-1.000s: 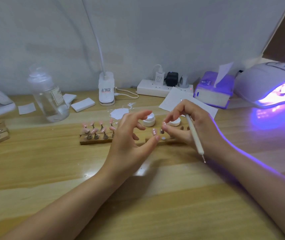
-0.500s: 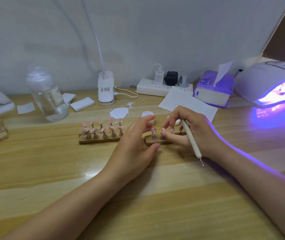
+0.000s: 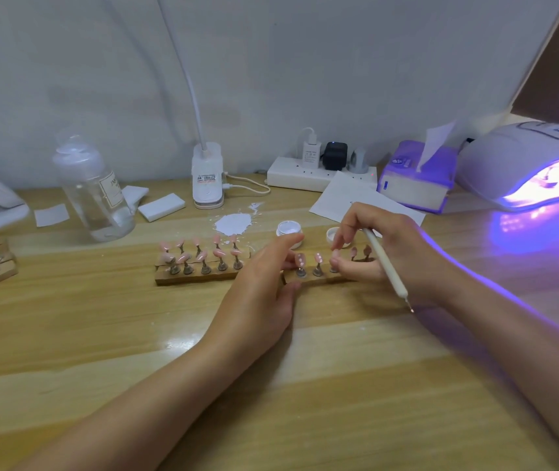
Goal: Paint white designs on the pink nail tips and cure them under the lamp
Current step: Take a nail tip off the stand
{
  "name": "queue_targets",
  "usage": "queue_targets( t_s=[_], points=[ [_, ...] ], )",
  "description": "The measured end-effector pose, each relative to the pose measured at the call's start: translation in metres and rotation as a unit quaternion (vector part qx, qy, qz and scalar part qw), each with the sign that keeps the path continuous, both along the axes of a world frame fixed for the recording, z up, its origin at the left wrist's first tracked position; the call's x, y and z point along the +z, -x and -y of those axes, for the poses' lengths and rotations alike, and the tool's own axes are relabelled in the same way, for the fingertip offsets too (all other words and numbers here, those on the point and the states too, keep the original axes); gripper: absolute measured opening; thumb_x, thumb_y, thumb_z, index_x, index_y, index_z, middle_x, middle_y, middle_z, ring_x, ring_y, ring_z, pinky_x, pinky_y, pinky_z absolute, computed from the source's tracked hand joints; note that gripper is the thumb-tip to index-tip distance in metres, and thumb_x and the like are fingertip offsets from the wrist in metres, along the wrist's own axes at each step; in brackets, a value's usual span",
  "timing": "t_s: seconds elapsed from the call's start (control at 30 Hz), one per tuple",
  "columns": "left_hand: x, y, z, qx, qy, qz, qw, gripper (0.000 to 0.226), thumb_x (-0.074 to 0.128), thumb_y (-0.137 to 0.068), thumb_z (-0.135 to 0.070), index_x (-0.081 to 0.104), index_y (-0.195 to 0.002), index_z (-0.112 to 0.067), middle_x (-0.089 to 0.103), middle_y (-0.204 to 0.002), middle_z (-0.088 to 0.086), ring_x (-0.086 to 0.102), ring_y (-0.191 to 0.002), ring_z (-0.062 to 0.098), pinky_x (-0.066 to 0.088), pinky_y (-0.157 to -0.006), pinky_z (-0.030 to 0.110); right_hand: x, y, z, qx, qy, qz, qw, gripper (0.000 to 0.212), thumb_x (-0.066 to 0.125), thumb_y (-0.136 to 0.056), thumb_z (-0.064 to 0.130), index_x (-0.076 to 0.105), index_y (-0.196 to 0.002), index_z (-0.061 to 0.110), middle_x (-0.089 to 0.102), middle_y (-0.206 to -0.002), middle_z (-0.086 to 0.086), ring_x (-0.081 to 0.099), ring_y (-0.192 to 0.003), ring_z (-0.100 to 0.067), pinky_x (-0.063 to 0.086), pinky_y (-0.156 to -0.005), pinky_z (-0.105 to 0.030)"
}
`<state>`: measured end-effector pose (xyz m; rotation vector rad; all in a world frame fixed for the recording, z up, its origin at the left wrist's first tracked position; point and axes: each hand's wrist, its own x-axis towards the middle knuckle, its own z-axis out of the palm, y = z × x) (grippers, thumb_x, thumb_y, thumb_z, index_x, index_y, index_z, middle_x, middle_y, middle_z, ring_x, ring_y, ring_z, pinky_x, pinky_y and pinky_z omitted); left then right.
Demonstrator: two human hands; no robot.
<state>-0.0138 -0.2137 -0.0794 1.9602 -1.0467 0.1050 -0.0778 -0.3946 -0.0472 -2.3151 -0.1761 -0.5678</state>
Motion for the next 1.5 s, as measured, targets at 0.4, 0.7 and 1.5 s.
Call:
queue_targets(
  t_s=[0.4,0.7,1.5],
  points=[
    [0.0,0.003,0.001,0.028,0.001,-0.038,0.999,0.051,0.057,-0.085,0.001,0.044,-0.13,-0.021,0.05,-0.099,-0.017,0.053,-0.101,0.002,0.033,-0.084,0.001,0.005,0.003,-0.004,-0.017,0.076,0.018,0.997,0.022,0.07,-0.074,0.024,0.049,-0.073,0.029,0.062,-0.08,-0.005,0.06,-0.071,-0.02,0.05,-0.065,-0.042],
    [0.002,0.004,-0.001,0.03,0.004,-0.039,0.999,0.052,0.055,-0.085,0.003,0.044,-0.13,-0.021,0.054,-0.104,-0.008,0.054,-0.106,0.007,0.038,-0.089,0.014,0.008,0.006,-0.009,-0.017,0.099,0.023,0.995,0.028,0.069,-0.072,0.032,0.041,-0.071,0.039,0.061,-0.08,-0.003,0.055,-0.066,-0.015,0.049,-0.06,-0.034],
    [0.018,0.012,-0.005,0.046,0.122,0.031,0.991,0.009,0.07,-0.076,-0.016,0.065,-0.082,-0.018,0.064,-0.073,-0.01,0.055,-0.071,0.003,0.035,-0.063,0.01,0.013,0.004,-0.046,0.003,-0.094,0.081,0.992,0.034,0.076,-0.071,0.016,0.045,-0.071,0.03,0.066,-0.074,0.001,0.053,-0.057,0.004,0.035,-0.054,-0.003]
  ],
)
